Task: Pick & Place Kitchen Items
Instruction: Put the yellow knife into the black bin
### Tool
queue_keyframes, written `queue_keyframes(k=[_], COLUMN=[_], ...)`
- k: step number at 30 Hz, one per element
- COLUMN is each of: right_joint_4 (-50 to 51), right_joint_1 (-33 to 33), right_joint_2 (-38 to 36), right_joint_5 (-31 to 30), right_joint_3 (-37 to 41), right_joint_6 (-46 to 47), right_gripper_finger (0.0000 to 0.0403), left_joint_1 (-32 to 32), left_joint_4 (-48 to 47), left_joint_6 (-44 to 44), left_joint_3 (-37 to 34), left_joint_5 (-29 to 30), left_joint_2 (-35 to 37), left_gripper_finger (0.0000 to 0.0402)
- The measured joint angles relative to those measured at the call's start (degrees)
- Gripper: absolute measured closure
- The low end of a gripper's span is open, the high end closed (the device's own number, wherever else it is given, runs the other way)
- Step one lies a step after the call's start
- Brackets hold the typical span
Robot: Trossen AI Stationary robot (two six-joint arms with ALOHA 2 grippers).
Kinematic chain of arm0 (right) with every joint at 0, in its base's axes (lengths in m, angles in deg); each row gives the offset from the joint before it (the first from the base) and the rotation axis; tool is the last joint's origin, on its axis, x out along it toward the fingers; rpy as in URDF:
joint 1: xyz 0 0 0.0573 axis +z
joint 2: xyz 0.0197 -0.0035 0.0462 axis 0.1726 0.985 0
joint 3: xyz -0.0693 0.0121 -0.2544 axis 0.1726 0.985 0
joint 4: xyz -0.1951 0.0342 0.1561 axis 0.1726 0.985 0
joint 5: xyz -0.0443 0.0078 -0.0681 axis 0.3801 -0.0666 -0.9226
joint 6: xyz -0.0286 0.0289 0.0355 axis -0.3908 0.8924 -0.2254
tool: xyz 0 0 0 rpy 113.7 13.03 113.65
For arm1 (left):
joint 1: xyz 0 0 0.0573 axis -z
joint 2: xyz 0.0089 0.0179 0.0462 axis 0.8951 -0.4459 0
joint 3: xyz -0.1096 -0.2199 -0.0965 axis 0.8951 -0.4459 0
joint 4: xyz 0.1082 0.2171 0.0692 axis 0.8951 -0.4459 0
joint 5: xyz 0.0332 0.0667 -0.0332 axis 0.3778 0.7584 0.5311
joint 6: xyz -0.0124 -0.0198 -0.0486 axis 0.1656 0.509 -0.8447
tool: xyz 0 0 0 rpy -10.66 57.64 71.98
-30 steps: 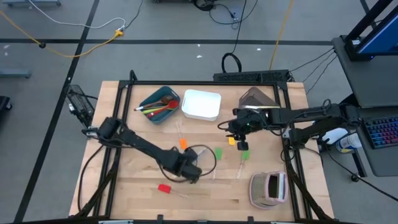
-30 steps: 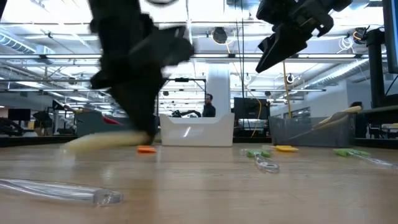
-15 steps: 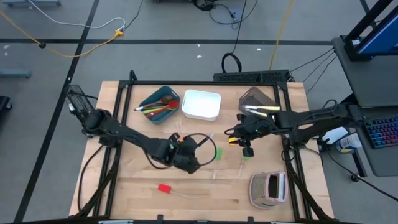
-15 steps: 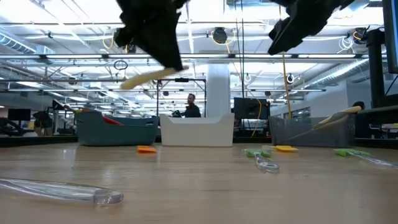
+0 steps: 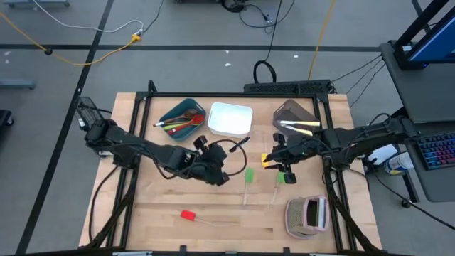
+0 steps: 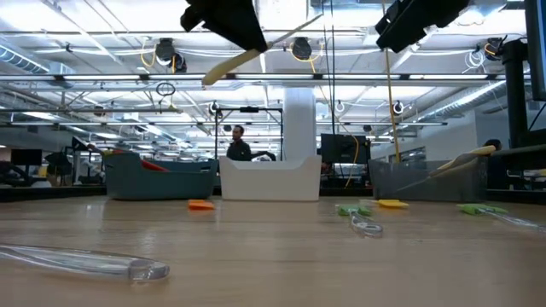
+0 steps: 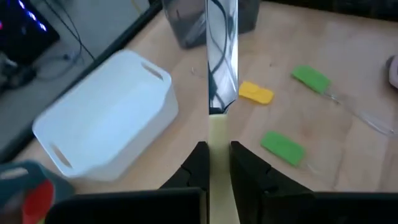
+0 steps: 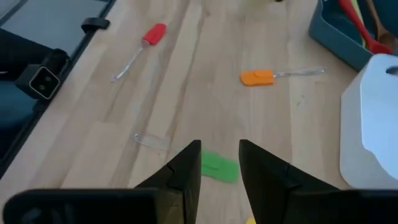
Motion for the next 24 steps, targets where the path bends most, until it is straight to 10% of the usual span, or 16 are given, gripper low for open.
queue_keyframes(k=[6, 14, 24], right_joint_4=[-2.80, -8.26, -7.97], right_joint_1=[0.18, -0.07, -0.02], right_joint_2=[0.13, -0.42, -4.33], right_joint_5=[-2.15, -20.54, -20.65], right_joint_3=[0.00, 0.00, -0.02], right_joint_6=[-3.08, -6.70, -8.52], right_gripper_finger=[0.0303, 0.0306, 0.0287], left_joint_1=[-2.41, -6.15, -9.11], left_joint_4=[6.56, 12.11, 9.17], left_joint_6=[11.66, 23.02, 30.53], left_joint_3=[0.07, 0.06, -0.23], left_joint_5=[0.04, -1.33, -4.64], left_joint_2=[0.34, 2.84, 10.45], left_gripper_finger=[0.0375, 0.0372, 0.0371])
